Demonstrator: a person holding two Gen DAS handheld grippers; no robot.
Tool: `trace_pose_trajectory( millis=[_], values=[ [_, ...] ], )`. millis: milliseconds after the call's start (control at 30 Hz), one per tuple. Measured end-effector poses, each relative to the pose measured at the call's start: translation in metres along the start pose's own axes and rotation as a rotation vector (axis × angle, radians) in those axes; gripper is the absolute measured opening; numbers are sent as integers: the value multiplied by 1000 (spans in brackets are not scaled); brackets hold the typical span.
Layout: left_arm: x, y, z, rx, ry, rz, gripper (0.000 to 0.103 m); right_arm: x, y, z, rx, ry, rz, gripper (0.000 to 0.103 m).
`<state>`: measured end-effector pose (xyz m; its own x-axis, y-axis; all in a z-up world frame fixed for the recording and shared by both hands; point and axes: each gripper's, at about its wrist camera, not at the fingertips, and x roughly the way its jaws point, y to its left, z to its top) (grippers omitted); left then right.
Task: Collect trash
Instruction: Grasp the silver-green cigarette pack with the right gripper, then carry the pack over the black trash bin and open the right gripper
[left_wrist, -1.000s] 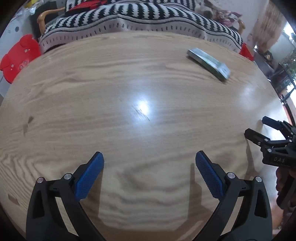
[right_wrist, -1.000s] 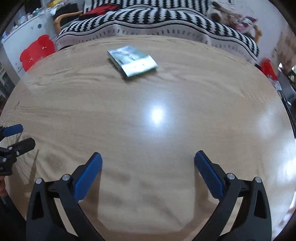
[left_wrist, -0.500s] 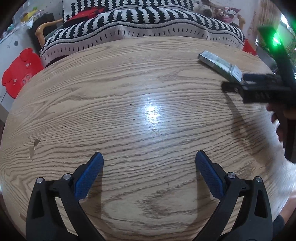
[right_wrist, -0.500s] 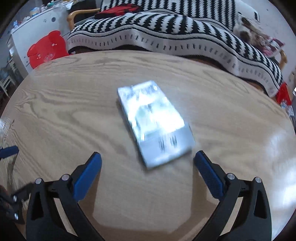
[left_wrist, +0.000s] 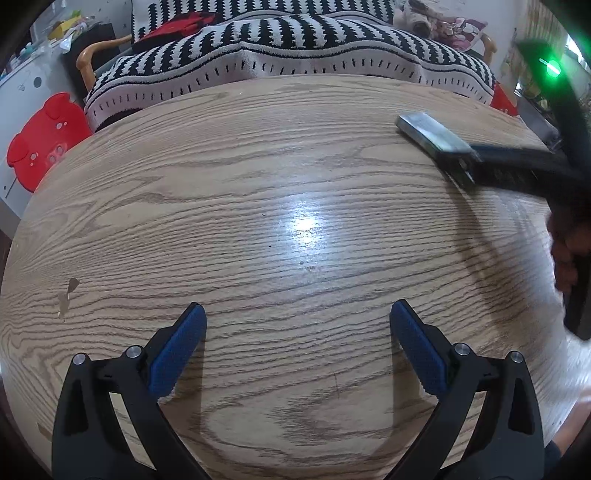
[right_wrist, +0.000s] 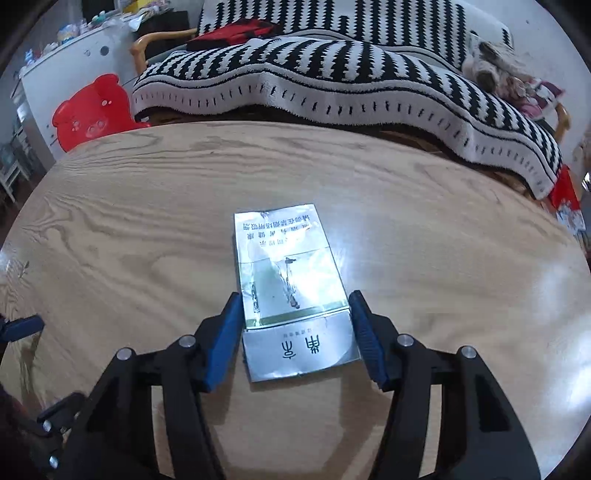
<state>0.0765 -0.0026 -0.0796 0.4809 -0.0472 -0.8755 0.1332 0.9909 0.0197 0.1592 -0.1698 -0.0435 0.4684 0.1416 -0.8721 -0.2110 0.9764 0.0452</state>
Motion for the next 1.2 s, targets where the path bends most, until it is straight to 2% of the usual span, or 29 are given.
trace_pose_trajectory(
  millis=[200, 400, 733, 900, 1000, 1167, 1200],
  values=[
    [-2, -5, -2, -3, 2, 2, 97, -47, -14, -54, 80, -43, -17, 58],
    [-9, -11, -6, -3, -33, 9, 96, -100, -38, -111, 164, -78, -66, 58],
    [-41, -37, -25, -14, -59, -40, 96, -223, -103, -253, 426, -151, -129, 58],
    [-78, -81, -48, 73, -94, -78, 95, -285, -123, -322, 498, -187, -185, 58],
    [-99, -112, -63, 124, -95, -140, 80, -309, -132, -369, 559, -195, -199, 58],
    [-134, -182, -96, 237, -98, -220, 61, -327, -142, -437, 663, -184, -194, 58],
    [-139, -194, -104, 254, -92, -239, 49, -328, -142, -448, 673, -178, -194, 58]
  ],
)
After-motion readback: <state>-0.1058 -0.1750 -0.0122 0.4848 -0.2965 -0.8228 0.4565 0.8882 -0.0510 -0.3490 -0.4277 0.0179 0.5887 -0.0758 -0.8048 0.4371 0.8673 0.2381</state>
